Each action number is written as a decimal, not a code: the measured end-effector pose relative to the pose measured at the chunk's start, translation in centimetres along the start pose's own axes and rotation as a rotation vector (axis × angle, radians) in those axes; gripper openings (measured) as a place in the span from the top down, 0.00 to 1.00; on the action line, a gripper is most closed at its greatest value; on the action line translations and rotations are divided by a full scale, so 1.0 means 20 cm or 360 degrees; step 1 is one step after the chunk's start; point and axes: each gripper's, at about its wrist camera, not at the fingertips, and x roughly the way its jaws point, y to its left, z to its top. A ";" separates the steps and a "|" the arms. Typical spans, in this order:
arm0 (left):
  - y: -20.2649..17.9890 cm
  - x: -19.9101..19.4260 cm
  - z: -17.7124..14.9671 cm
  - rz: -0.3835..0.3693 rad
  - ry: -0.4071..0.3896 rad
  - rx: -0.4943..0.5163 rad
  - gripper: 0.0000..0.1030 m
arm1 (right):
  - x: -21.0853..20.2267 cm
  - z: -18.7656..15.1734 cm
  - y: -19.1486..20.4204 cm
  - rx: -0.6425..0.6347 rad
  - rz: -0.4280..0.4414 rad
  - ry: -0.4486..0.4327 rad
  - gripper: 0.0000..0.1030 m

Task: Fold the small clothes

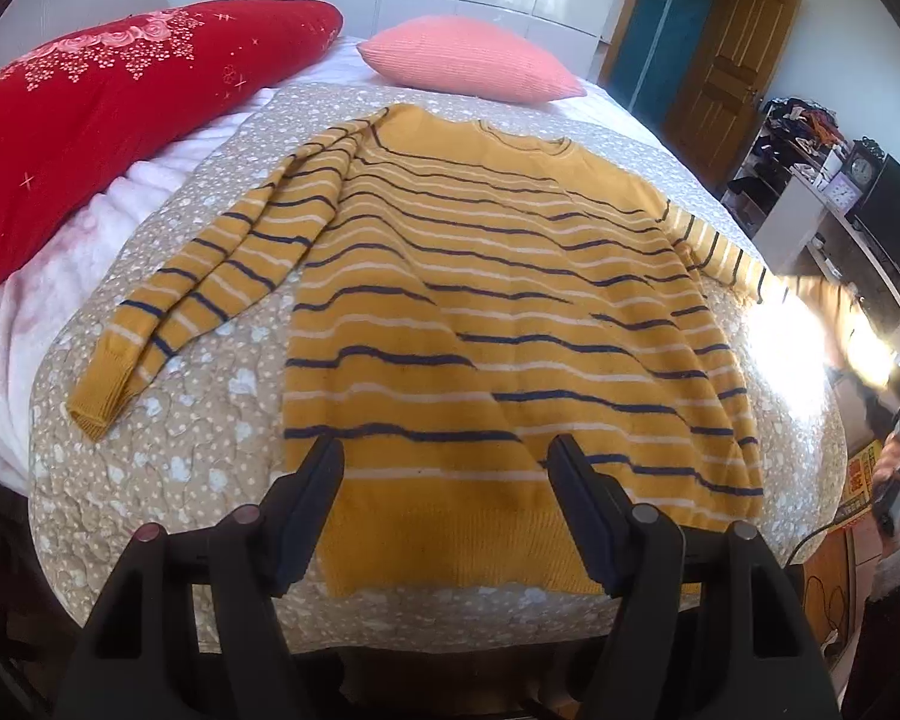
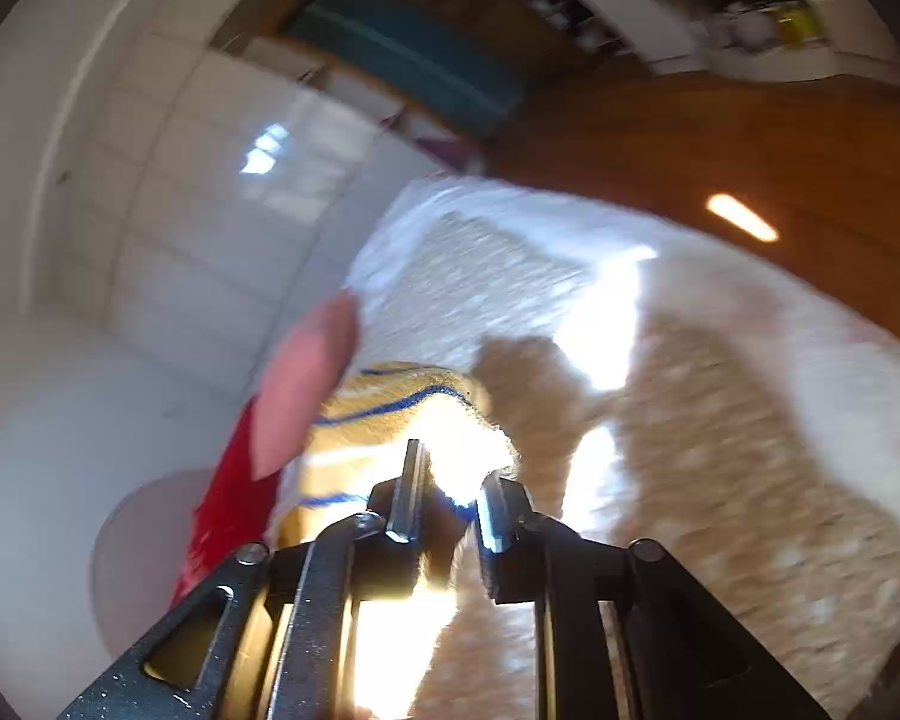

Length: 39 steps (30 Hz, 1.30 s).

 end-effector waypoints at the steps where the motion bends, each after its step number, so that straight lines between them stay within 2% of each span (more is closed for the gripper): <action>1: -0.01 0.01 0.00 -0.0003 0.0006 0.0010 0.33 | -0.02 -0.01 -0.07 0.0002 -0.0136 -0.0017 0.64; 2: -0.02 0.02 0.01 -0.0005 0.0013 0.0020 0.32 | -0.05 -0.03 -0.13 0.0010 -0.0205 -0.0027 0.58; 4: -0.04 0.04 0.01 -0.0006 0.0032 0.0038 0.32 | -0.10 -0.07 -0.22 0.0019 -0.0217 -0.0027 0.57; 7: -0.07 0.07 0.02 -0.0019 0.0054 0.0052 0.32 | -0.18 -0.11 -0.26 -0.0035 -0.0213 -0.0063 0.56; 11: -0.13 0.07 0.02 -0.0045 0.0056 0.0081 0.32 | -0.17 -0.12 -0.19 -0.0154 -0.0186 -0.0095 0.40; 16: -0.19 0.05 0.00 -0.0012 0.0036 0.0180 0.32 | -0.09 -0.18 -0.05 -0.0556 -0.0373 -0.0180 0.23; 19: -0.20 0.06 0.00 0.0003 0.0049 0.0190 0.32 | 0.02 -0.16 0.00 -0.0707 -0.0481 -0.0198 0.23; 20: -0.20 0.06 0.00 -0.0002 0.0051 0.0177 0.32 | 0.07 -0.13 0.00 -0.0731 -0.0491 -0.0178 0.31; 21: -0.19 0.05 0.01 -0.0008 0.0050 0.0165 0.32 | 0.11 -0.10 0.01 -0.0730 -0.0482 -0.0124 0.43; 22: -0.18 0.05 0.01 -0.0016 0.0048 0.0146 0.32 | 0.15 -0.04 0.00 -0.0688 -0.0442 -0.0036 0.81; 23: -0.17 0.04 0.02 -0.0020 0.0044 0.0136 0.32 | 0.17 0.02 -0.02 -0.0623 -0.0401 0.0001 0.89; 26: -0.13 0.03 0.04 -0.0011 0.0014 0.0125 0.32 | 0.03 0.25 -0.01 -0.0453 -0.0302 -0.0139 0.90; 29: -0.07 0.03 0.09 0.0020 -0.0031 0.0126 0.32 | -0.13 0.49 -0.04 -0.0225 -0.0266 -0.0278 0.93; 31: -0.04 0.03 0.13 0.0025 -0.0059 0.0106 0.31 | -0.17 0.58 0.00 -0.0173 -0.0287 -0.0303 0.93; 34: 0.03 0.06 0.20 0.0012 -0.0115 0.0068 0.29 | -0.15 0.58 0.19 -0.0249 -0.0257 -0.0237 0.93; 39: 0.17 0.14 0.34 -0.0035 -0.0210 -0.0033 0.29 | 0.02 0.38 0.65 -0.0431 -0.0060 -0.0033 0.93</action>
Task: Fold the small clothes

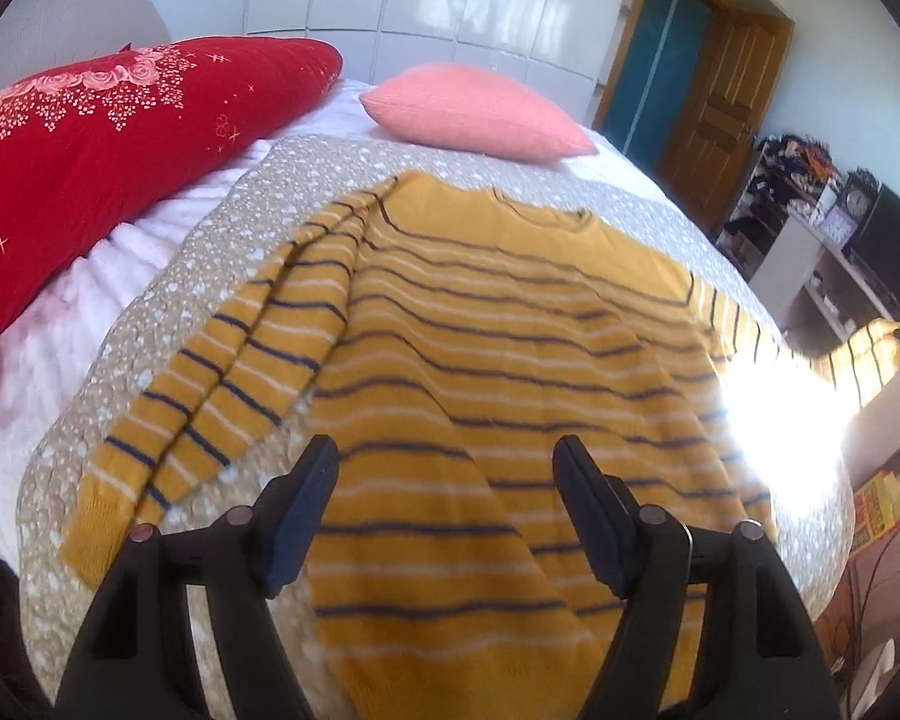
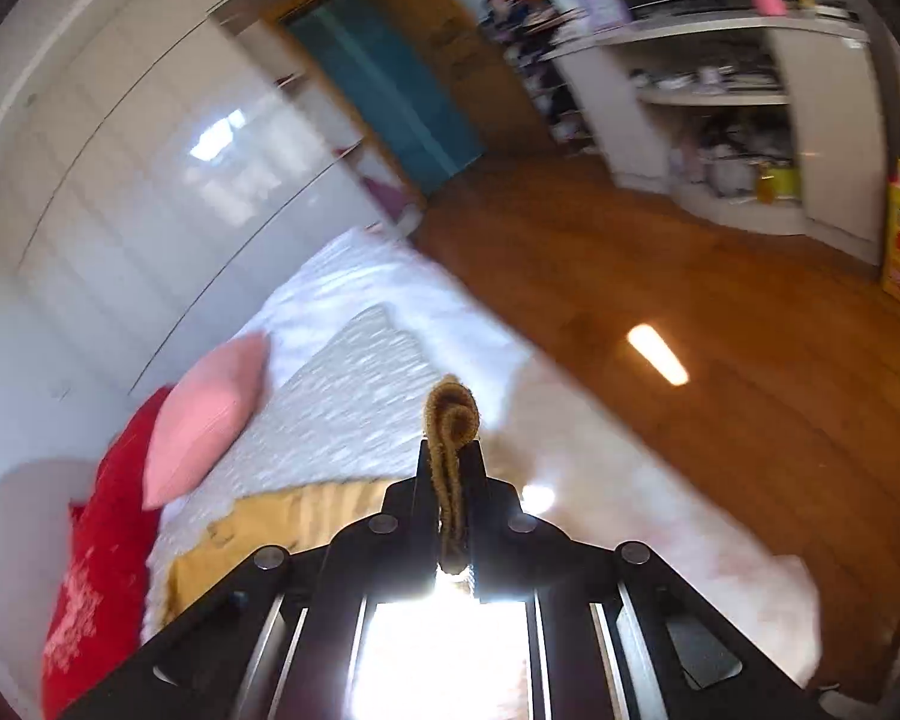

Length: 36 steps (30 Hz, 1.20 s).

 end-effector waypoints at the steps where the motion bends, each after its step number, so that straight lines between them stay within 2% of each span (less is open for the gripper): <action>1: 0.04 0.01 0.03 0.0004 -0.0029 -0.0024 0.29 | 0.05 -0.02 0.12 -0.0044 0.0034 0.0042 0.93; 4: 0.18 0.03 0.10 0.0059 -0.0156 -0.0090 0.25 | 0.22 -0.13 0.50 -0.0179 0.0149 0.0171 0.93; 8: 0.43 0.05 0.18 0.0151 -0.0308 -0.0203 0.23 | 0.51 -0.35 1.04 -0.0321 0.0303 0.0335 0.93; 10: 0.58 0.06 0.18 0.0158 -0.0344 -0.0294 0.23 | 0.69 -0.49 1.29 -0.0366 0.0369 0.0429 0.93; 13: 0.75 0.06 0.15 0.0102 -0.0355 -0.0395 0.19 | 0.95 -0.72 1.62 -0.0446 0.0453 0.0569 0.93; 16: 0.89 0.10 0.11 0.0086 -0.0305 -0.0488 0.19 | 1.18 -0.98 1.88 -0.0576 0.0467 0.0682 0.93; 19: 0.97 0.10 0.10 0.0048 -0.0307 -0.0559 0.19 | 1.37 -1.23 2.02 -0.0672 0.0432 0.0788 0.93; 22: 1.01 0.06 0.09 0.0017 -0.0360 -0.0577 0.19 | 1.51 -1.39 2.07 -0.0713 0.0425 0.0898 0.93; 25: 1.03 0.03 0.09 -0.0054 -0.0407 -0.0593 0.19 | 1.61 -1.51 2.10 -0.0752 0.0368 0.0971 0.88; 27: 1.04 0.01 0.09 -0.0053 -0.0442 -0.0609 0.19 | 1.66 -1.57 2.11 -0.0726 0.0399 0.1057 0.82; 29: 1.06 -0.03 0.08 -0.0032 -0.0480 -0.0631 0.18 | 1.65 -1.61 2.15 -0.0741 0.0476 0.1103 0.79; 31: 1.12 -0.05 0.07 -0.0008 -0.0507 -0.0694 0.16 | 1.59 -1.62 2.21 -0.0801 0.0558 0.1082 0.78; 32: 1.14 -0.06 0.06 0.0018 -0.0513 -0.0726 0.16 | 1.54 -1.62 2.22 -0.0843 0.0586 0.1057 0.70; 34: 1.20 -0.08 0.04 0.0095 -0.0528 -0.0799 0.16 | 1.43 -1.64 2.26 -0.0930 0.0621 0.1007 0.60; 36: 1.27 -0.11 0.02 0.0179 -0.0544 -0.0890 0.16 | 1.29 -1.69 2.28 -0.1039 0.0688 0.1025 0.60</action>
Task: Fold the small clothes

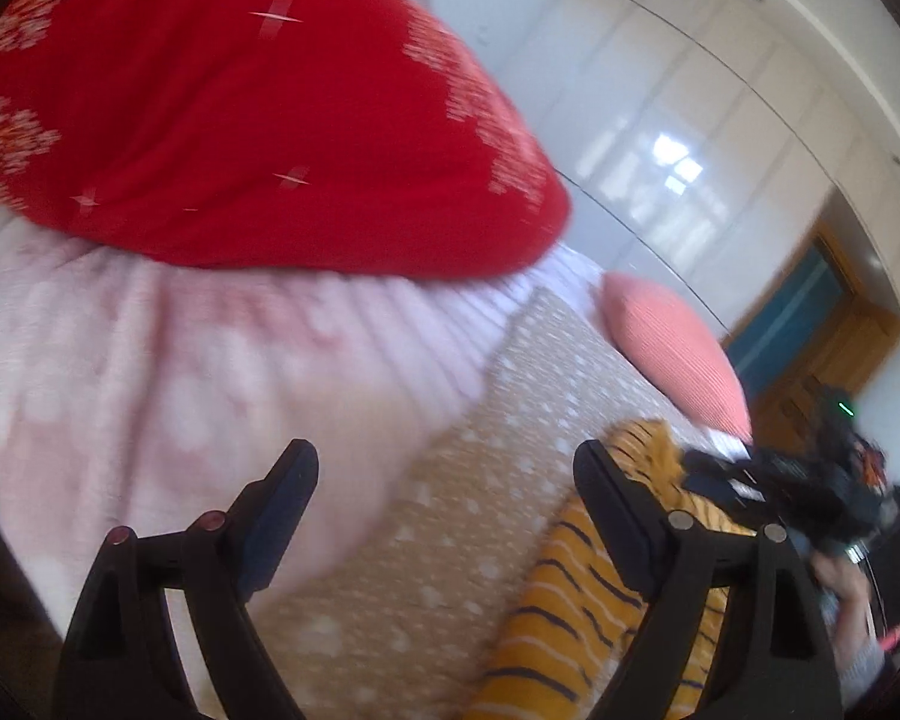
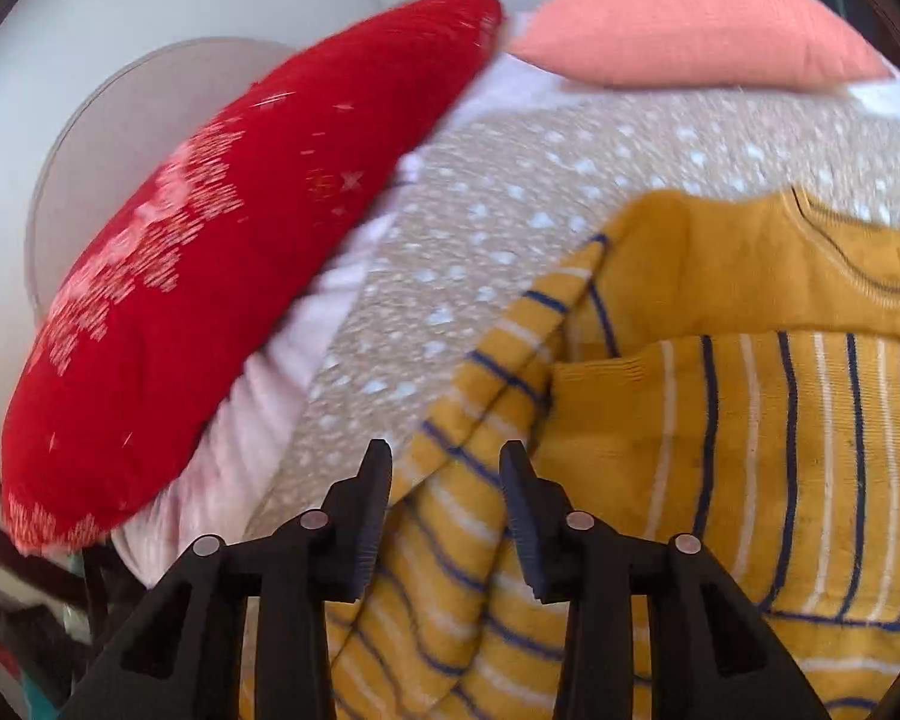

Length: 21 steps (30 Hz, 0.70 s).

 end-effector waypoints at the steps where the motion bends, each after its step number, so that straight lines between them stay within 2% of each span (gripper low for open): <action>1: 0.04 -0.01 0.01 0.0049 -0.0016 -0.0038 0.16 | -0.02 -0.05 0.06 -0.0074 0.0023 0.0032 0.60; 3: 0.13 -0.02 0.02 0.0129 -0.0029 -0.0140 0.16 | -0.07 -0.17 0.18 -0.0213 0.0106 0.0110 0.60; 5: 0.19 -0.02 0.03 0.0201 -0.0026 -0.0197 0.16 | -0.10 -0.31 0.28 -0.0315 0.0187 0.0188 0.55; 9: 0.26 -0.03 0.03 0.0246 -0.0026 -0.0289 0.16 | -0.11 -0.52 0.42 -0.0399 0.0311 0.0286 0.45; 15: 0.21 0.00 0.02 0.0234 -0.0019 -0.0220 0.16 | 0.08 -0.69 0.51 -0.0349 0.0307 0.0402 0.43; 18: 0.20 0.01 0.01 0.0249 -0.0016 -0.0197 0.16 | 0.18 -0.72 0.54 -0.0335 0.0211 0.0420 0.43; 19: 0.20 0.01 0.01 0.0247 -0.0012 -0.0193 0.16 | 0.20 -0.73 0.54 -0.0339 0.0182 0.0425 0.60; 20: 0.19 0.02 0.01 0.0245 -0.0010 -0.0192 0.16 | 0.21 -0.72 0.55 -0.0341 0.0185 0.0442 0.91; 21: 0.20 0.02 0.01 0.0244 -0.0005 -0.0193 0.16 | 0.20 -0.70 0.56 -0.0337 0.0189 0.0447 0.93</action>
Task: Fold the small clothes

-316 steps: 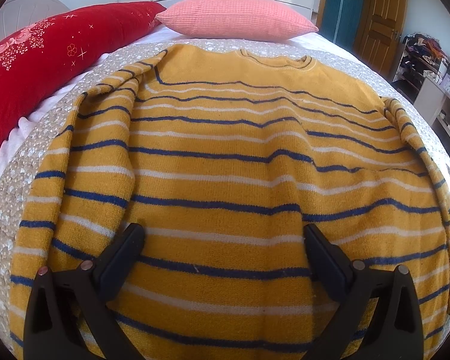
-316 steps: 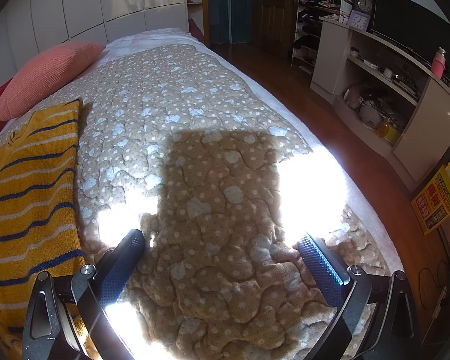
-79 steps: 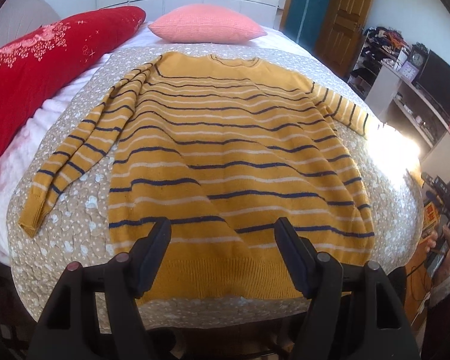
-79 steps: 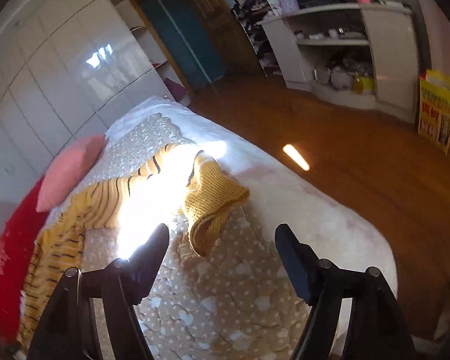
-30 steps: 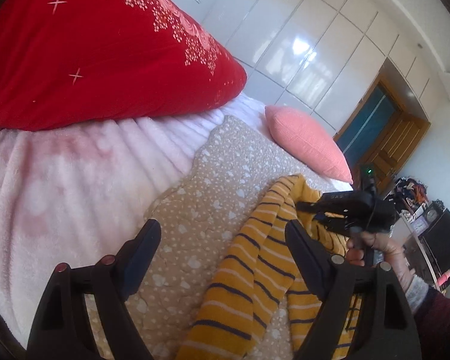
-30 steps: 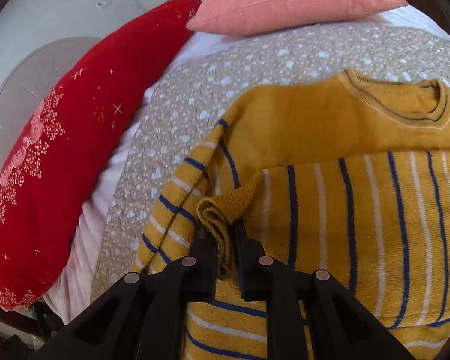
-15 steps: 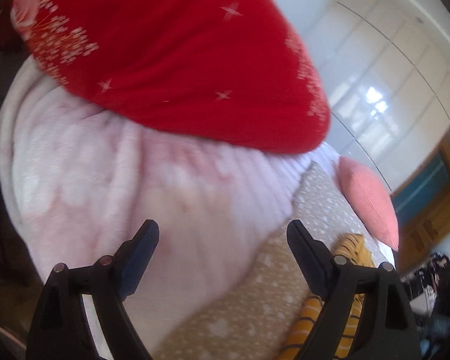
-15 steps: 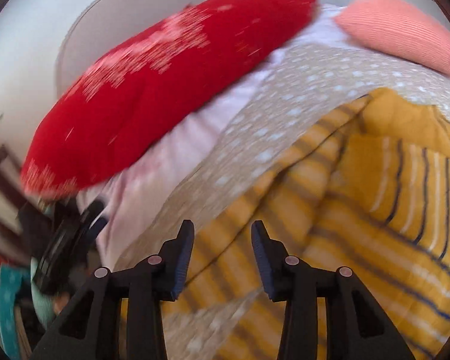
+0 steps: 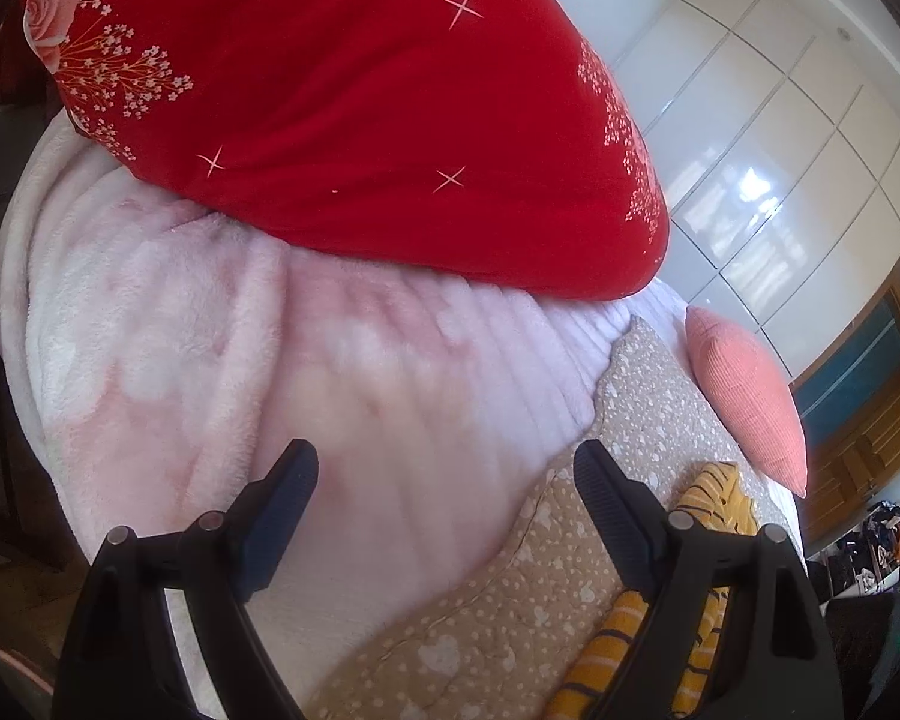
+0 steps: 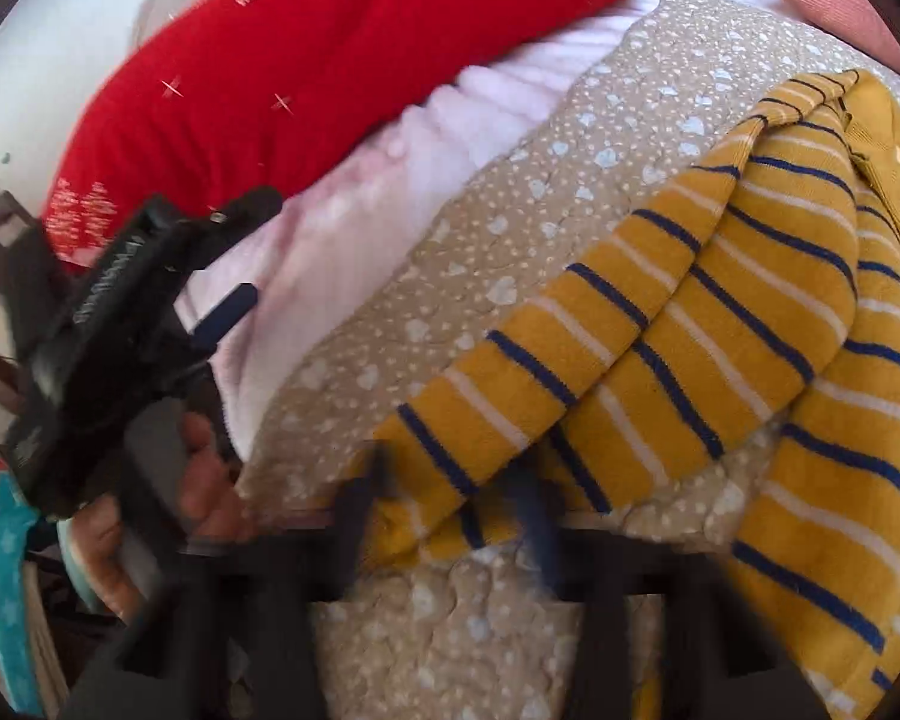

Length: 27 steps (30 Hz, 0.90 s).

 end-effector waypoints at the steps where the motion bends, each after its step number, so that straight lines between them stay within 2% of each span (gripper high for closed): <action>1: 0.00 0.00 0.00 -0.0004 0.0003 -0.0003 0.16 | -0.04 0.02 0.02 -0.0014 -0.0005 -0.0028 0.93; 4: -0.01 0.00 -0.01 -0.0049 0.0013 -0.0007 0.16 | -0.28 0.12 0.10 -0.0135 -0.0060 -0.0184 0.93; 6: -0.05 -0.01 -0.02 -0.0095 0.0012 0.0029 0.16 | -0.52 0.19 0.13 -0.0189 -0.0078 -0.0305 0.93; 8: -0.10 -0.02 -0.04 -0.0155 0.0012 0.0080 0.16 | -0.77 0.25 0.12 -0.0236 -0.0154 -0.0426 0.93; 11: -0.22 -0.02 -0.09 -0.0281 0.0055 0.0190 0.16 | -1.08 0.27 0.04 -0.0278 -0.0368 -0.0525 0.94; 15: -0.43 -0.02 -0.19 -0.0417 0.0122 0.0392 0.16 | -1.32 0.22 -0.25 -0.0210 -0.0764 -0.0495 0.94; 20: -0.63 -0.01 -0.32 -0.0527 0.0205 0.0580 0.16 | -1.39 0.14 -0.89 0.0127 -0.1275 -0.0306 0.94; 22: -0.68 -0.01 -0.36 -0.0539 0.0229 0.0628 0.16 | -1.38 0.10 -1.16 0.0358 -0.1409 -0.0216 0.91; 23: -0.71 0.00 -0.38 -0.0541 0.0245 0.0650 0.16 | -1.40 0.06 -1.27 0.0487 -0.1462 -0.0241 0.88; 25: -0.74 0.03 -0.41 -0.0549 0.0282 0.0677 0.16 | -1.49 -0.04 -1.39 0.0690 -0.1402 -0.0400 0.86; 26: -0.76 0.04 -0.42 -0.0551 0.0303 0.0697 0.16 | -1.52 -0.08 -1.43 0.0769 -0.1339 -0.0463 0.77; 27: -0.77 0.05 -0.43 -0.0551 0.0317 0.0711 0.16 | -1.53 -0.11 -1.45 0.0809 -0.1298 -0.0488 0.73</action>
